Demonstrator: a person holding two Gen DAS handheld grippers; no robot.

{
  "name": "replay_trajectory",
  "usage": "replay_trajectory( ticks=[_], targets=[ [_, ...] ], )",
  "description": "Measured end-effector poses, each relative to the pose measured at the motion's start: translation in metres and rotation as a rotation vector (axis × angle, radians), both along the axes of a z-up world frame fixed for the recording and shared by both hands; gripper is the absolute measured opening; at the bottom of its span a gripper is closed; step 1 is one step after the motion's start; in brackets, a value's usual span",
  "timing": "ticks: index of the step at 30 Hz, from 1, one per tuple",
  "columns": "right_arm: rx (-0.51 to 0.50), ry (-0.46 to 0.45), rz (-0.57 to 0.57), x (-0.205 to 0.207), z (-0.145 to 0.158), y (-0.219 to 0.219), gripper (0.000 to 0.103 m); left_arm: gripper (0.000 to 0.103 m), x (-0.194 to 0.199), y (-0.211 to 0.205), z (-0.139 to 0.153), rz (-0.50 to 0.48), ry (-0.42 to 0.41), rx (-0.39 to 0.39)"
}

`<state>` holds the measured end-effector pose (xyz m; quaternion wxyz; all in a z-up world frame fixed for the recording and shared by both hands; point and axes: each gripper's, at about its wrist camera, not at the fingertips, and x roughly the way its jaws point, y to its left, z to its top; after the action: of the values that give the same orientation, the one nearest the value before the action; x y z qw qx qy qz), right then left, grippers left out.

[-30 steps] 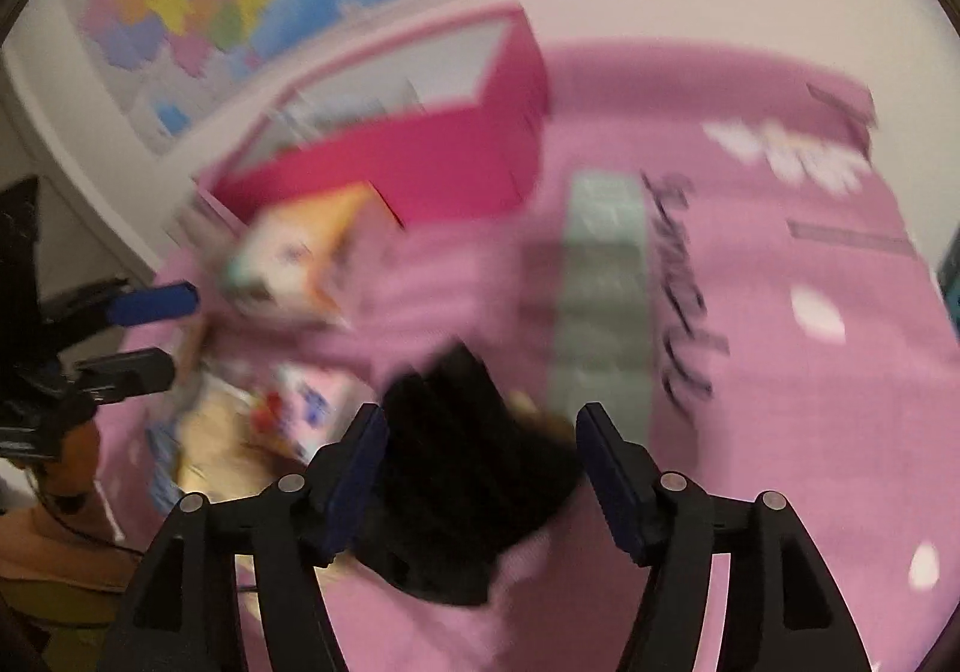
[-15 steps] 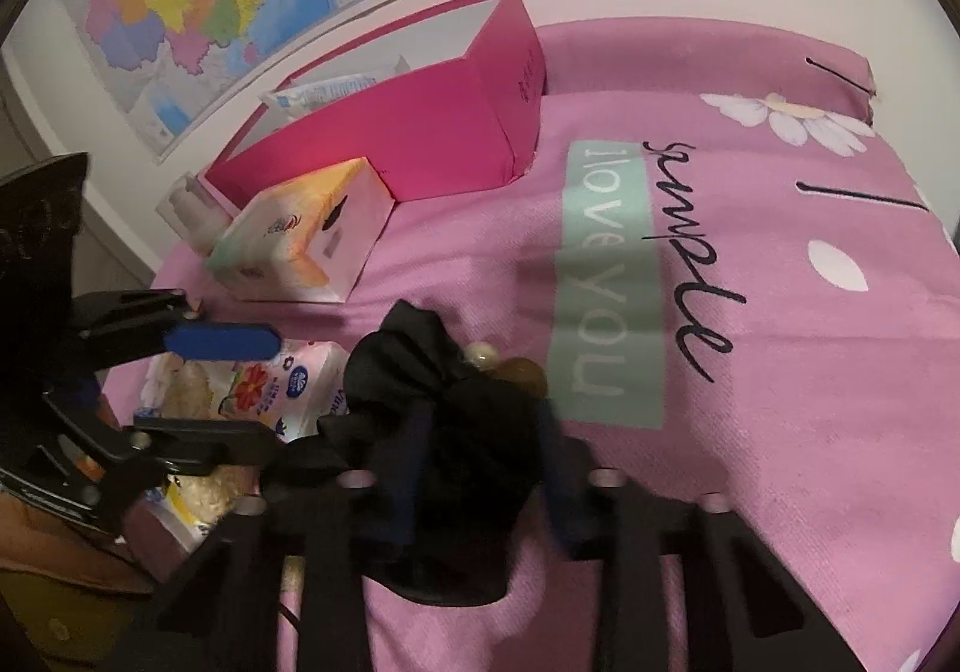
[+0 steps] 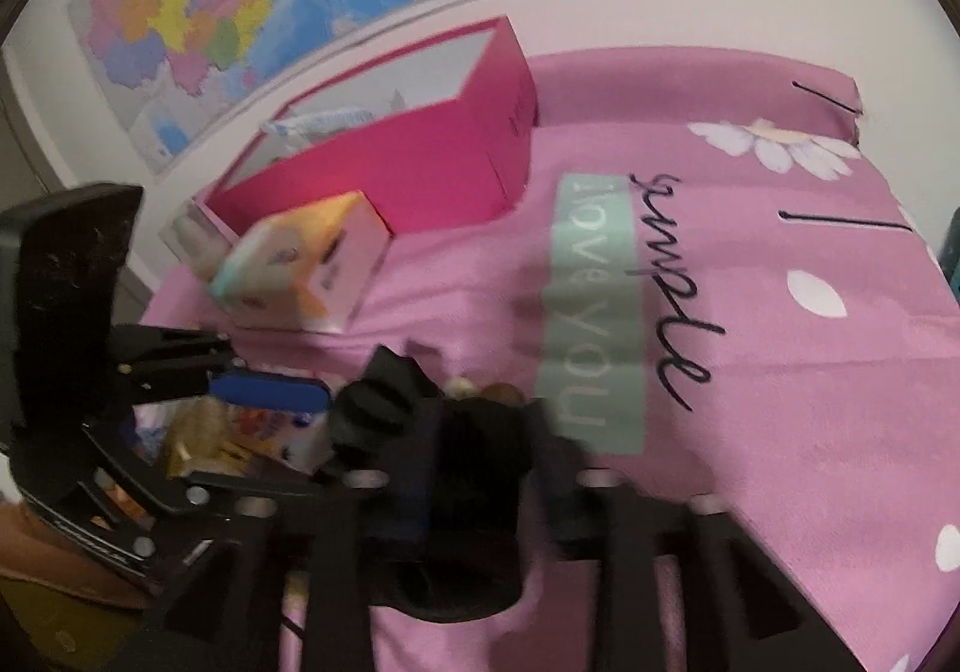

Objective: Organize soft objects
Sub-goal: 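Lift the black scrunchie with the right tool toward the pink box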

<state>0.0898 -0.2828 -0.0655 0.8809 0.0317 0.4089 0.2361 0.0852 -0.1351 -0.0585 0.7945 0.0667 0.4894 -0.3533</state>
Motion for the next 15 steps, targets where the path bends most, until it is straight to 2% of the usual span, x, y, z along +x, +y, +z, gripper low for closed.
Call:
replay_trajectory(
  ticks=[4, 7, 8, 15],
  targets=[
    [-0.037, 0.031, 0.019, 0.003, -0.012, 0.008, 0.049, 0.061, 0.001, -0.008, -0.002, -0.013, -0.001, 0.022],
    [-0.023, 0.027, 0.031, 0.004, -0.013, 0.008, 0.022, 0.061, 0.002, -0.010, -0.006, -0.018, 0.003, 0.041],
    [-0.007, 0.021, 0.033, 0.003, -0.011, 0.007, 0.019, 0.061, 0.002, -0.010, -0.006, -0.018, 0.005, 0.041],
    [0.078, -0.069, 0.057, -0.001, 0.026, 0.005, 0.013, 0.061, 0.010, 0.001, 0.002, 0.021, 0.032, -0.021]
  ],
)
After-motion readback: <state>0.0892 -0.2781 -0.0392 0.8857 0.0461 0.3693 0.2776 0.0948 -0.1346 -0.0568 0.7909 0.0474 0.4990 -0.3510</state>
